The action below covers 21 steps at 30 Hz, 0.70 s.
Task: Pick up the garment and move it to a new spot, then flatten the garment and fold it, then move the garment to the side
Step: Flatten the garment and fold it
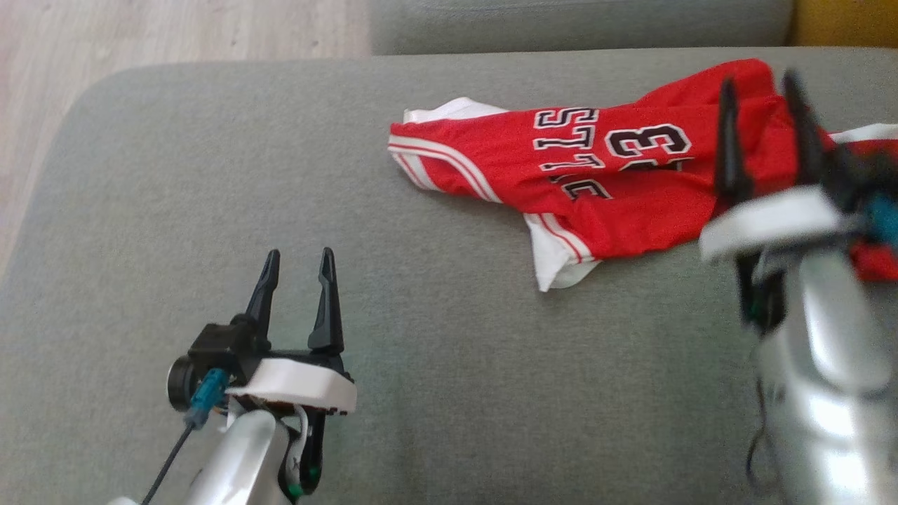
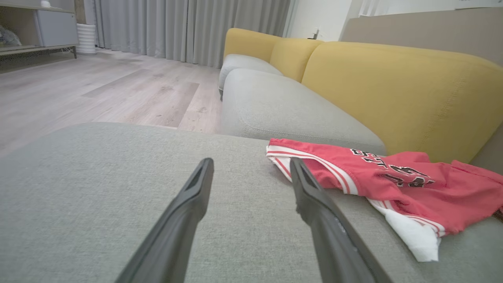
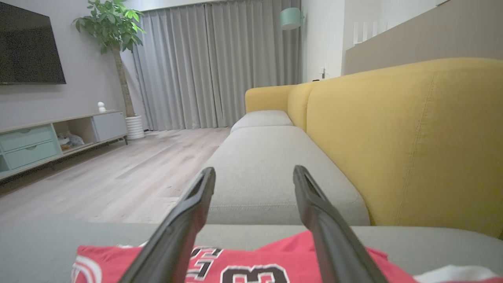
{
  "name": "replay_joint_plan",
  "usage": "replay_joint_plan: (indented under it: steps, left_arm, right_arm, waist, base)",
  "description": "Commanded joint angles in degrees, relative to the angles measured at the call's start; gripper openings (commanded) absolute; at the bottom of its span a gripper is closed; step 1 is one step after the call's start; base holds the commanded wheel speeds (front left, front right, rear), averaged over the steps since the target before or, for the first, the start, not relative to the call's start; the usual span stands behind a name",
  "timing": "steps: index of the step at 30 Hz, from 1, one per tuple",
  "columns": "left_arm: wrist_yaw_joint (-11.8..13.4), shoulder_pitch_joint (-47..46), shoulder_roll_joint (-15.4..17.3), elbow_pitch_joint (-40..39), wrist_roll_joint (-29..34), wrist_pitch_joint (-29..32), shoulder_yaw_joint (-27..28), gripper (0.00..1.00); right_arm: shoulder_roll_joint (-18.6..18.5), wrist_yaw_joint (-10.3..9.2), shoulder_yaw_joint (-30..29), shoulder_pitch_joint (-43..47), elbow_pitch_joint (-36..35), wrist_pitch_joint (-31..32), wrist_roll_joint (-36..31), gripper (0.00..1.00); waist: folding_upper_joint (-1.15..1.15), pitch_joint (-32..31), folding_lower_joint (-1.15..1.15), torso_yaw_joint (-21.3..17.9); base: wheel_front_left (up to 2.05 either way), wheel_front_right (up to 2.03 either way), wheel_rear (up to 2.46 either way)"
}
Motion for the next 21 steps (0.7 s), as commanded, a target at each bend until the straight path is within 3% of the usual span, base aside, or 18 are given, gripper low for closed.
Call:
replay_joint_plan:
  steps: [1,9,14,21]
  left_arm:
    - [-0.1,-1.1,0.3,-1.4,0.3,-0.7,1.8,1.0]
    - [-0.9,-1.6,0.1,-0.4,0.2,-0.4,0.8,1.0]
    - [-2.0,-4.3,-0.1,0.1,1.3,1.2,-1.6,1.0]
    - [-5.3,-10.0,-2.1,4.7,4.3,8.3,-10.3,1.0]
  right_arm:
    - [0.6,0.39,1.4,1.2,-2.8,-0.6,0.9,1.0]
    - [1.9,0.39,7.3,19.9,-15.9,-0.7,8.5,1.0]
    - [1.9,0.39,7.8,21.5,-19.5,-0.7,9.6,1.0]
    - [1.9,0.39,7.3,21.4,-20.5,-0.6,10.2,1.0]
  waist:
    - [0.0,-1.0,0.0,-1.1]
    - [0.0,-0.4,0.0,-5.2]
    - [0.0,1.1,0.0,-7.9]
    - [0.0,3.8,0.0,-11.7]
  base:
    - [0.0,0.0,0.0]
    - [0.0,0.0,0.0]
    - [0.0,0.0,0.0]
    - [0.0,0.0,0.0]
